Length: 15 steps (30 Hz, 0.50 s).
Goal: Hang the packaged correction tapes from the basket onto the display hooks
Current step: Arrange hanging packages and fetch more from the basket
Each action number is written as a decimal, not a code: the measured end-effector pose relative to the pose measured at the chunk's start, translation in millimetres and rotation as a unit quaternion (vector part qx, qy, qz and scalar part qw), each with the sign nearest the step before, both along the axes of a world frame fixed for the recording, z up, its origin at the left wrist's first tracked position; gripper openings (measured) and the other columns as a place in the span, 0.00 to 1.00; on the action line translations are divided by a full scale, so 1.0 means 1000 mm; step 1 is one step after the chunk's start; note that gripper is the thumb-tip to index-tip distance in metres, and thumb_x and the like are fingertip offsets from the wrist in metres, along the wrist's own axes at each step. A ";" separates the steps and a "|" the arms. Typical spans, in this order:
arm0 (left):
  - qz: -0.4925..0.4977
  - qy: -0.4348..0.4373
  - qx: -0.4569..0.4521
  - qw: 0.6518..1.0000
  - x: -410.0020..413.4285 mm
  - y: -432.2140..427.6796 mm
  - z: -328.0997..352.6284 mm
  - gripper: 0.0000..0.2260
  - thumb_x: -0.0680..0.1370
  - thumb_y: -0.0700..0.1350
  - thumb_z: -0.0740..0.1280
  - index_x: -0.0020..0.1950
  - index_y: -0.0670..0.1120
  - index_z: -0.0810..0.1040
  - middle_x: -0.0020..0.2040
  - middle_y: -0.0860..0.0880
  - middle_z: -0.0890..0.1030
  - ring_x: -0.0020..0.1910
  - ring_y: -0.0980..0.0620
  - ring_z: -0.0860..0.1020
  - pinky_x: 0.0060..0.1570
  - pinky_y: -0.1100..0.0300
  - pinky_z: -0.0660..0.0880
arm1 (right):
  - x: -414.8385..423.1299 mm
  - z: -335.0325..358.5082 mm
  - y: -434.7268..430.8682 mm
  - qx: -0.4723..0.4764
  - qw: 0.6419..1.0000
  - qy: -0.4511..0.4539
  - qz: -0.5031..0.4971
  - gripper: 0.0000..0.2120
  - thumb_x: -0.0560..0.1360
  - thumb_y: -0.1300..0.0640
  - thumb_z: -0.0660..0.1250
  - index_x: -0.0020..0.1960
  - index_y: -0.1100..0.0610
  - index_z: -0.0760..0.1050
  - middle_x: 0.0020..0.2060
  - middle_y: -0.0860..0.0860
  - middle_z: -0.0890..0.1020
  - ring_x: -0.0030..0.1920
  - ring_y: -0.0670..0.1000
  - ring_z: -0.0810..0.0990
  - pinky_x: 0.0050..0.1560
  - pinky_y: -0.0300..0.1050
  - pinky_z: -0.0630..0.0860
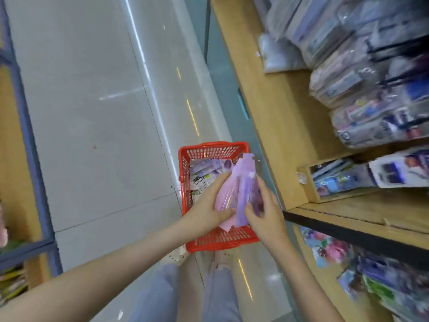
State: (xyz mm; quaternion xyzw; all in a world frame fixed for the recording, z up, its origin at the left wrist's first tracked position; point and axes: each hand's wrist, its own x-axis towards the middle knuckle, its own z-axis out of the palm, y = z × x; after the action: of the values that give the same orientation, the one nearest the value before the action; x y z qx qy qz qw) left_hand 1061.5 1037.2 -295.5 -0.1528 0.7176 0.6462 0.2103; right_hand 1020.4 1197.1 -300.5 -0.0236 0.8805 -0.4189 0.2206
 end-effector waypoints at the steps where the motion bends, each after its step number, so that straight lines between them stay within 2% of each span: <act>1: -0.016 0.025 0.000 1.000 0.000 0.000 0.032 0.34 0.70 0.41 0.68 0.69 0.63 0.58 0.70 0.58 0.66 0.70 0.61 0.64 0.66 0.73 0.60 | 0.002 0.033 0.002 -0.023 1.000 0.007 -0.002 0.36 0.73 0.67 0.65 0.66 0.31 0.58 0.62 0.42 0.71 0.64 0.48 0.73 0.64 0.48 0.72; 3: -0.046 0.047 0.009 0.998 0.002 0.005 0.091 0.34 0.72 0.38 0.69 0.69 0.62 0.58 0.71 0.59 0.64 0.68 0.62 0.66 0.59 0.77 0.62 | 0.011 0.093 0.008 -0.061 0.998 0.019 -0.013 0.32 0.74 0.64 0.65 0.67 0.34 0.60 0.63 0.38 0.70 0.65 0.45 0.73 0.65 0.43 0.72; 4: -0.060 0.059 0.017 0.996 0.003 0.009 0.119 0.35 0.72 0.36 0.69 0.69 0.64 0.58 0.70 0.60 0.64 0.65 0.65 0.68 0.57 0.76 0.65 | 0.018 0.121 0.012 -0.077 0.996 0.029 -0.027 0.30 0.74 0.59 0.66 0.67 0.35 0.60 0.65 0.39 0.70 0.65 0.44 0.72 0.66 0.43 0.71; 6: -0.092 0.091 0.028 0.991 0.008 0.020 0.174 0.36 0.72 0.36 0.69 0.70 0.64 0.58 0.71 0.59 0.63 0.66 0.65 0.67 0.62 0.69 0.68 | 0.033 0.173 0.021 -0.102 0.991 0.062 -0.056 0.27 0.72 0.49 0.66 0.67 0.33 0.61 0.67 0.38 0.69 0.67 0.44 0.71 0.67 0.47 0.70; 8: -0.139 0.129 0.034 0.981 0.017 0.036 0.225 0.37 0.71 0.42 0.69 0.75 0.58 0.56 0.74 0.54 0.62 0.70 0.59 0.65 0.69 0.59 0.66 | 0.051 0.221 0.036 -0.110 0.984 0.115 -0.080 0.27 0.73 0.50 0.67 0.66 0.31 0.60 0.66 0.38 0.69 0.67 0.41 0.70 0.66 0.41 0.69; 9: -0.163 0.153 0.038 0.974 0.022 0.045 0.249 0.37 0.71 0.44 0.70 0.76 0.55 0.55 0.74 0.53 0.62 0.71 0.59 0.64 0.69 0.60 0.65 | 0.060 0.245 0.046 -0.109 0.979 0.145 -0.088 0.27 0.75 0.53 0.67 0.66 0.32 0.60 0.66 0.39 0.69 0.67 0.38 0.69 0.65 0.35 0.68; 11: -0.197 0.198 0.050 0.959 0.037 0.065 0.291 0.36 0.73 0.40 0.70 0.75 0.54 0.55 0.74 0.55 0.61 0.68 0.67 0.64 0.66 0.70 0.64 | 0.083 0.292 0.071 -0.108 0.969 0.200 -0.099 0.28 0.77 0.58 0.66 0.67 0.34 0.60 0.67 0.39 0.68 0.67 0.34 0.67 0.62 0.28 0.65; 13: -0.219 0.260 0.059 0.938 0.057 0.090 0.333 0.36 0.72 0.37 0.69 0.74 0.53 0.56 0.73 0.58 0.60 0.68 0.73 0.61 0.65 0.74 0.62 | 0.111 0.336 0.098 -0.094 0.957 0.251 -0.110 0.27 0.76 0.55 0.65 0.70 0.39 0.60 0.68 0.41 0.68 0.68 0.35 0.66 0.65 0.31 0.64; 15: -0.226 0.316 0.075 0.918 0.085 0.122 0.370 0.36 0.70 0.39 0.68 0.74 0.53 0.56 0.74 0.59 0.60 0.71 0.70 0.58 0.70 0.69 0.58 | 0.145 0.375 0.128 -0.075 0.941 0.302 -0.133 0.29 0.75 0.52 0.65 0.74 0.45 0.59 0.67 0.46 0.70 0.65 0.37 0.70 0.64 0.31 0.66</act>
State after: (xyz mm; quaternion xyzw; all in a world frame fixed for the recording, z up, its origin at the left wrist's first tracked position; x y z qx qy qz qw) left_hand 1146.8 1159.3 74.7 0.2415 0.7118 0.6479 0.1235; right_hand 1165.3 1324.7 74.5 -0.0484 0.8667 -0.4828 -0.1159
